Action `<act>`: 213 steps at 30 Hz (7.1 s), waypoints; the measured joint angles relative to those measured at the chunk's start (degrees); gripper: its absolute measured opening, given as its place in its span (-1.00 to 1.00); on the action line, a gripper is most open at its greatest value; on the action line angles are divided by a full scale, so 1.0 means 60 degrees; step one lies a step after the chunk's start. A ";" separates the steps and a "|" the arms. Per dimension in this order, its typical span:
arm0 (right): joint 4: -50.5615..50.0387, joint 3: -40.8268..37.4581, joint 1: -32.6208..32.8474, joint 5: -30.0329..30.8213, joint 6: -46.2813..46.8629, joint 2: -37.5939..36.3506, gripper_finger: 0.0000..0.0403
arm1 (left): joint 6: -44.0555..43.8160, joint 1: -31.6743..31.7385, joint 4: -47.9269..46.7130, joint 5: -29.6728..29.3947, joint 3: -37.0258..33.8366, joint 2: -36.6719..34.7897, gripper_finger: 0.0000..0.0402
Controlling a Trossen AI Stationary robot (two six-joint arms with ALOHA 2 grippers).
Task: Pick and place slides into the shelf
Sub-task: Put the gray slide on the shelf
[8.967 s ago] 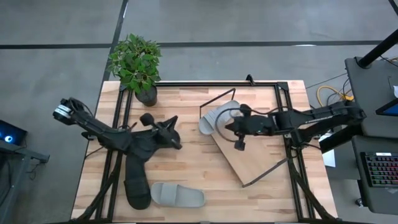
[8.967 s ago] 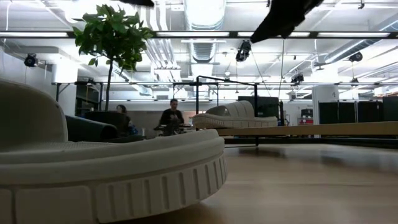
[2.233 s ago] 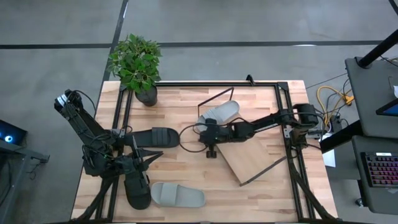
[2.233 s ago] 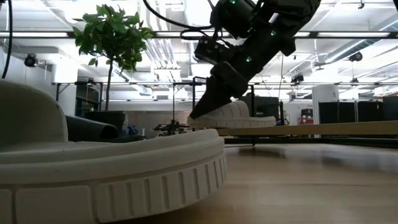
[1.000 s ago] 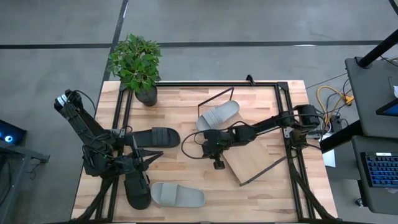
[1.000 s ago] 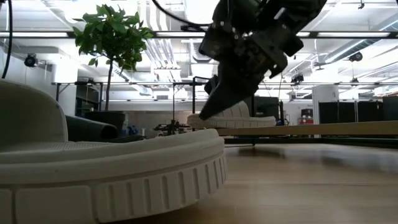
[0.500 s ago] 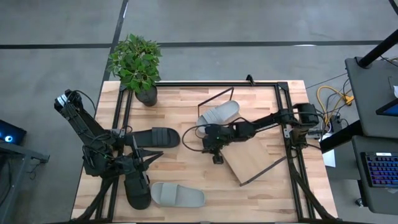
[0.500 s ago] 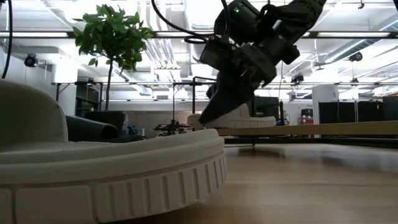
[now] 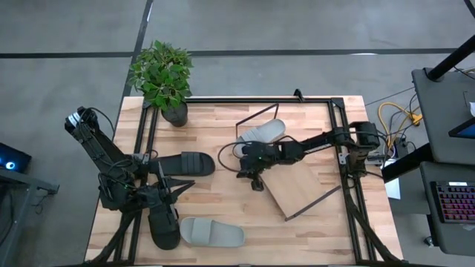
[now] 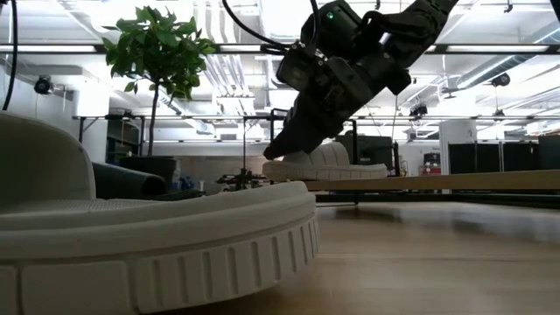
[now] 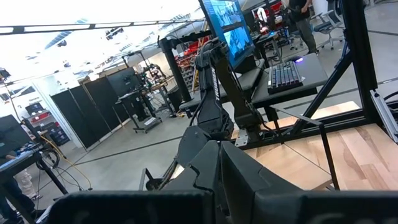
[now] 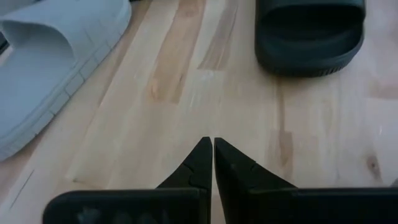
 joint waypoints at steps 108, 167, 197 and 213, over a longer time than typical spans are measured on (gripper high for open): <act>0.1654 -0.5351 0.1706 0.1810 0.0272 -0.9373 -0.96 | -1.3514 -0.0858 -0.7133 0.4757 -0.0335 0.2391 0.08; 0.1517 -0.5351 0.1706 0.1830 -0.0226 -0.9369 -0.96 | -2.0431 0.0317 -0.4619 0.6875 -0.0561 0.4266 -0.02; 0.1519 -0.5351 0.1702 0.2163 -0.0329 -0.9369 -0.96 | -1.8148 0.0385 -0.4095 0.6669 -0.0594 0.3233 -1.00; 0.1520 -0.5351 0.1702 0.2165 -0.0249 -0.9369 -0.96 | -1.5986 0.0469 -0.3995 0.4963 -0.0565 0.2606 -1.00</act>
